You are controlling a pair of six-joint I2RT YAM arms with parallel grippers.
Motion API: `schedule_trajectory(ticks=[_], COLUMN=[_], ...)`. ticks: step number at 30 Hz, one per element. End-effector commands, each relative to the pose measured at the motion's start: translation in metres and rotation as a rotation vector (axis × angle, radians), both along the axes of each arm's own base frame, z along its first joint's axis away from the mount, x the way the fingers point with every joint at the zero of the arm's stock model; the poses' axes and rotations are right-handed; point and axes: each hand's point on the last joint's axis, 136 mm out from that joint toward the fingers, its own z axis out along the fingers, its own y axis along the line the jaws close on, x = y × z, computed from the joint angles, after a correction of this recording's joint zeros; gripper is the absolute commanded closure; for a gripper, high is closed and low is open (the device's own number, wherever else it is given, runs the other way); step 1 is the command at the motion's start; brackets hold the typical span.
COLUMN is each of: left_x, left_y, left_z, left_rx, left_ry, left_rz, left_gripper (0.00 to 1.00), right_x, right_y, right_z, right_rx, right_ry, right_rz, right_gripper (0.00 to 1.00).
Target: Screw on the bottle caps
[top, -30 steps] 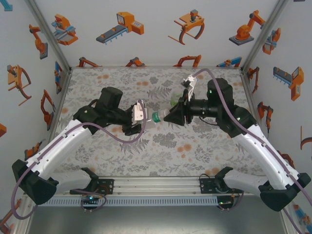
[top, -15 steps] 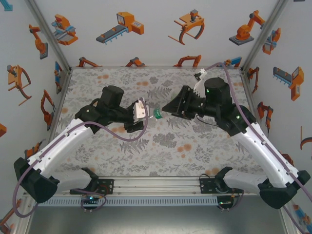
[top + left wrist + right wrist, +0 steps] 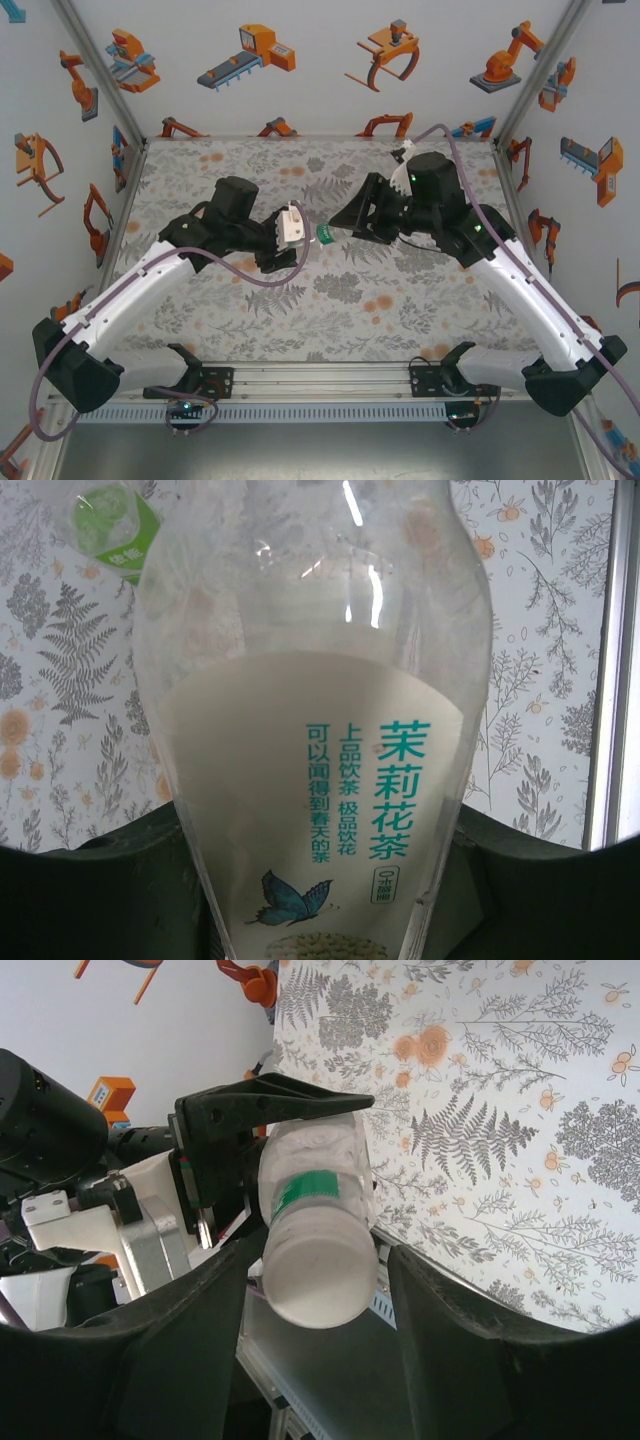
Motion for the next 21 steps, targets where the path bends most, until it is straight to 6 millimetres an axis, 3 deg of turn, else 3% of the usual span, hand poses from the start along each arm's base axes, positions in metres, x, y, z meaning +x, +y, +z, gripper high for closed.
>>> schedule_trajectory(ticks=[1,8,10,12,13,16,18,21], left_x=[0.003,0.000,-0.001,0.000,0.001,0.007,0.011,0.014], left_y=[-0.002,-0.005,-0.005,-0.005,-0.005,-0.003,0.000,0.004], left_z=[0.008,0.012,0.012,0.011,0.012,0.014,0.017,0.022], left_rx=[-0.016,-0.042,-0.046,-0.053,-0.057,-0.076,-0.087,-0.106], left_ry=[0.004,0.005,0.004,0.000,-0.005,-0.025,-0.033,-0.033], left_rz=[0.016,0.002,-0.001,0.005,0.012,0.053,0.082,0.115], left_gripper=[0.99,0.93,0.80,0.53,0.44,0.23,0.15,0.11], right_x=[-0.002,0.003,0.005,0.009,0.010,0.018,0.024,0.038], right_y=[0.002,0.005,0.003,-0.001,-0.002,-0.015,-0.027,-0.041], right_z=[0.008,0.004,0.003,-0.002,-0.004,-0.022,-0.038,-0.057], right_rx=[0.030,0.044,0.040,0.010,-0.005,-0.133,-0.299,-0.544], right_ry=[0.013,0.014,0.007,-0.010,-0.017,-0.035,-0.039,-0.045], right_rz=[0.003,-0.007,-0.021,-0.040,-0.042,-0.070,-0.064,-0.022], right_gripper=[0.46,0.60,0.65,0.69,0.70,0.75,0.76,0.77])
